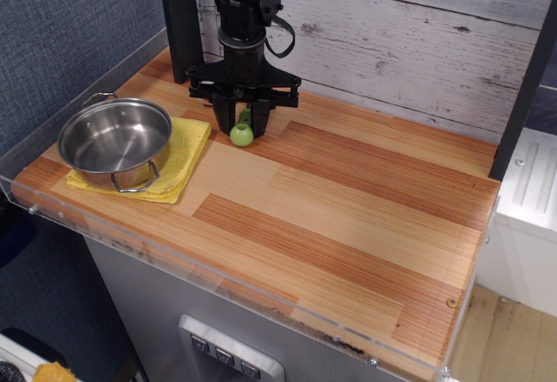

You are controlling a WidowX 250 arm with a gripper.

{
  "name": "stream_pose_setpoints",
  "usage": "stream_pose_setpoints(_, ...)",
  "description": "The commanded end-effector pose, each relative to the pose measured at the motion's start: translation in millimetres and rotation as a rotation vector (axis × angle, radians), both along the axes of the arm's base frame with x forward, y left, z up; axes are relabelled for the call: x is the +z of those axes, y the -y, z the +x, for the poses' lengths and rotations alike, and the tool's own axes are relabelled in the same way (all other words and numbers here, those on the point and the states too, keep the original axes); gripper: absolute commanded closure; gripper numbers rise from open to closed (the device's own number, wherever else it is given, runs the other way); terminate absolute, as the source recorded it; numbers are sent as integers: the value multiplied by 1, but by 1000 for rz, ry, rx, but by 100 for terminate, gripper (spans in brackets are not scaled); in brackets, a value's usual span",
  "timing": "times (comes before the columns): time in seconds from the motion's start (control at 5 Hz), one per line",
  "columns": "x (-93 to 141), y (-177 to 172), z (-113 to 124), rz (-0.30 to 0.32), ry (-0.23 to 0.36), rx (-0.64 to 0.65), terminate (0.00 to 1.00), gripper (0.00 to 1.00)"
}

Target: Place the spatula on the bottom-right corner of the counter.

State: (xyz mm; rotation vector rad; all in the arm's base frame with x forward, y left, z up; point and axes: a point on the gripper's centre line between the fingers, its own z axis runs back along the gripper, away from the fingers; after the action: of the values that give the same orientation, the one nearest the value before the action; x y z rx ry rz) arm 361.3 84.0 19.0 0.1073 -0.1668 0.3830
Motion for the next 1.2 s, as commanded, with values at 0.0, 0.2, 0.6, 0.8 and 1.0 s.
stream_pose_setpoints(0.0,19,-3,-2,16,47,17,0,100)
stream_pose_setpoints(0.2,30,-7,-1,0,62,32,0,100)
stream_pose_setpoints(0.6,74,-4,2,-29,162,48,0,100)
stream_pose_setpoints(0.8,90,2,-8,-49,193,29,0,100)
stream_pose_setpoints(1.0,101,18,-26,-65,204,-24,0,100)
